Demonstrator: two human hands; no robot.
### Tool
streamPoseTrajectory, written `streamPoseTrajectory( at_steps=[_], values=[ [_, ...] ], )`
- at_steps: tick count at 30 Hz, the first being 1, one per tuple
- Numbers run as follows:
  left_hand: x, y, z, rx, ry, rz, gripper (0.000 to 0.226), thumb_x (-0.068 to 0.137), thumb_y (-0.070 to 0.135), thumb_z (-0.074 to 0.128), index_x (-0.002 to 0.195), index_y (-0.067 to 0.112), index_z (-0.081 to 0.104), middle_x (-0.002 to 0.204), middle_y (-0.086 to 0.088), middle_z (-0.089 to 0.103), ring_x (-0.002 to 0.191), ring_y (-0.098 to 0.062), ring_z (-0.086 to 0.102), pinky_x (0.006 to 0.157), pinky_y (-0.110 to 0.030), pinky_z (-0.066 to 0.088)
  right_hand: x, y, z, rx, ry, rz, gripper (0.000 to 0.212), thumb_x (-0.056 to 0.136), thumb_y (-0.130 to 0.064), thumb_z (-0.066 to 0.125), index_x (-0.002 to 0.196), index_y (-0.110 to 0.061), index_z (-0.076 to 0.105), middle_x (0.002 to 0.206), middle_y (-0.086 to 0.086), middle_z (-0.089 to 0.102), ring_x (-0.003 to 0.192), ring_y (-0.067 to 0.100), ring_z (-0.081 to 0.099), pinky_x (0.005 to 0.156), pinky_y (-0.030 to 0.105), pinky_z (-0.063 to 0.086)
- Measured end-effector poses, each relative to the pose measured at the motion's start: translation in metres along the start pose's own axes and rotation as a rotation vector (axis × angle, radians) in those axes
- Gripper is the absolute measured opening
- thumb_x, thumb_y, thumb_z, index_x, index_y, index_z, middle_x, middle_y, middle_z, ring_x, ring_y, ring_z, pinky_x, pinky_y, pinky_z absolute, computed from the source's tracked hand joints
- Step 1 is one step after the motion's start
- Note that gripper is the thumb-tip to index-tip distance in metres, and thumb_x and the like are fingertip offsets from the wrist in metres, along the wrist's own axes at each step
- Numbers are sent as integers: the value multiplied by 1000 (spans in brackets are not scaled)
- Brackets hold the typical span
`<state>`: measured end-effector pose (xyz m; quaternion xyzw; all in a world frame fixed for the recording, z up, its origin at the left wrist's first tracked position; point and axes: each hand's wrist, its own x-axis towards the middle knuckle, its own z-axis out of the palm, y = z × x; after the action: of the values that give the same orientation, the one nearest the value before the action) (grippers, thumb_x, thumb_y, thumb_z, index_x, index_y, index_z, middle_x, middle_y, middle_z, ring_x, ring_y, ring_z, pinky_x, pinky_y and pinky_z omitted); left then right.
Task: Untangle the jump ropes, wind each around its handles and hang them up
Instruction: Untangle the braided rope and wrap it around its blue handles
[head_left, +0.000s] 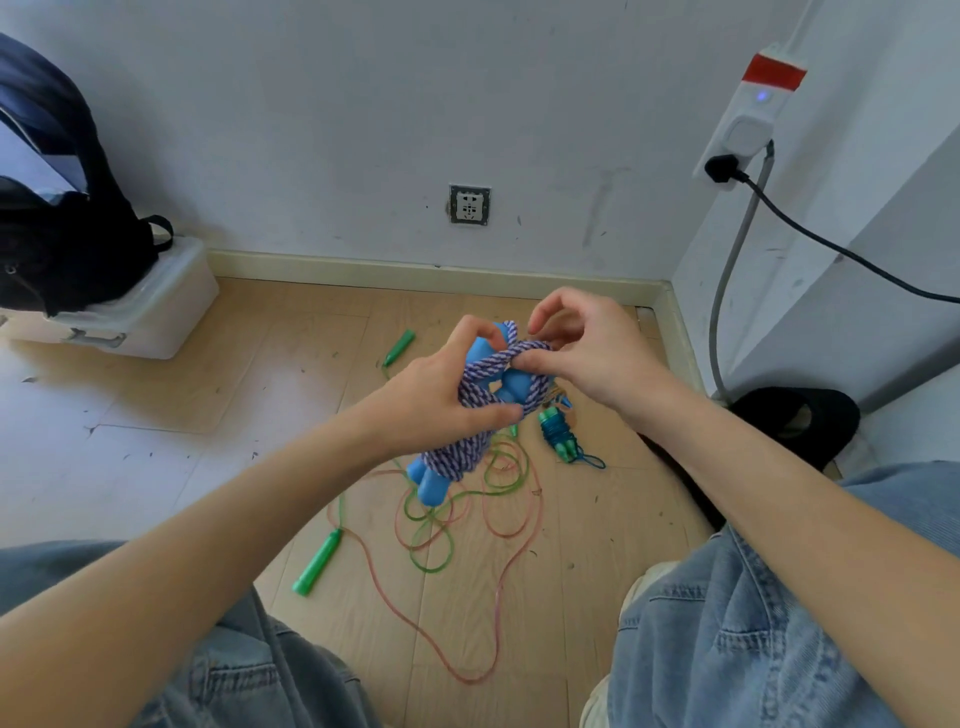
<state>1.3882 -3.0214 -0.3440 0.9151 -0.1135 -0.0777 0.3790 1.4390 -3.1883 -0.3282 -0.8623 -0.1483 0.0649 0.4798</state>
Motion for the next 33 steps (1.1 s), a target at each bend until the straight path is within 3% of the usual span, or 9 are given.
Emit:
streamPoseTrajectory(
  at_steps=[3, 9, 14, 19, 22, 26, 28, 31, 33],
  values=[
    [0, 1, 2, 49, 77, 37, 52, 76, 33, 70, 103, 32, 26, 80, -4, 67, 65, -17, 65, 59, -31, 53, -4, -5, 2, 13, 22, -45, 32, 68, -9, 78, 70, -25, 50, 75, -3, 60, 66, 8, 52, 61, 16, 43],
    [-5, 1, 6, 241, 148, 76, 61, 60, 66, 61, 97, 35, 24, 62, 12, 54, 49, 3, 50, 44, -22, 39, -11, -12, -3, 308, -271, 94, 29, 74, -4, 73, 67, -17, 47, 80, 15, 62, 70, 18, 60, 58, 22, 50],
    [-4, 3, 5, 197, 98, 120, 48, 77, 58, 56, 102, 34, 23, 61, 14, 49, 50, 2, 51, 44, -14, 36, -10, -13, -9, 604, -245, 189, 26, 78, 1, 65, 70, -15, 46, 88, 18, 63, 84, 29, 63, 68, 29, 50],
    [1, 5, 6, 13, 19, -7, 37, 87, 49, 51, 104, 28, 25, 80, -9, 63, 73, -25, 62, 65, -33, 46, -15, -19, 3, 292, -47, -62, 33, 81, 6, 61, 66, -15, 41, 75, 12, 53, 69, 18, 50, 61, 21, 43],
    [4, 3, 4, -71, 14, -76, 38, 87, 45, 53, 107, 22, 30, 94, -12, 65, 87, -26, 63, 78, -38, 48, -20, -24, 9, 96, -62, -250, 36, 82, 5, 60, 64, -17, 38, 70, 12, 45, 63, 18, 39, 58, 27, 35],
    [3, 1, 2, -82, 46, -97, 38, 85, 41, 57, 106, 19, 33, 95, -11, 64, 88, -25, 62, 70, -31, 47, -28, -24, 12, 20, -159, -290, 36, 83, 2, 58, 66, -21, 36, 68, 7, 41, 64, 26, 38, 59, 38, 38],
    [2, 1, 0, -209, 32, -117, 37, 84, 36, 61, 106, 20, 36, 97, -12, 65, 87, -24, 64, 73, -36, 51, -29, -24, 12, 188, -147, -206, 34, 84, 4, 57, 69, -20, 37, 72, 10, 45, 66, 25, 43, 64, 36, 41],
    [1, 0, -9, -748, 4, -229, 33, 85, 19, 63, 108, 29, 41, 99, -11, 64, 75, -20, 65, 64, -32, 54, -22, -26, 8, 457, -66, -117, 30, 85, 7, 55, 74, -17, 40, 77, 10, 50, 67, 14, 52, 71, 26, 45],
    [0, 0, -15, -996, -24, -326, 30, 86, 24, 56, 114, 27, 46, 99, -9, 62, 72, -18, 61, 64, -29, 50, -19, -26, 5, 533, -36, -133, 29, 83, 9, 56, 77, -16, 43, 76, 4, 51, 66, 9, 50, 69, 21, 44]
  ],
)
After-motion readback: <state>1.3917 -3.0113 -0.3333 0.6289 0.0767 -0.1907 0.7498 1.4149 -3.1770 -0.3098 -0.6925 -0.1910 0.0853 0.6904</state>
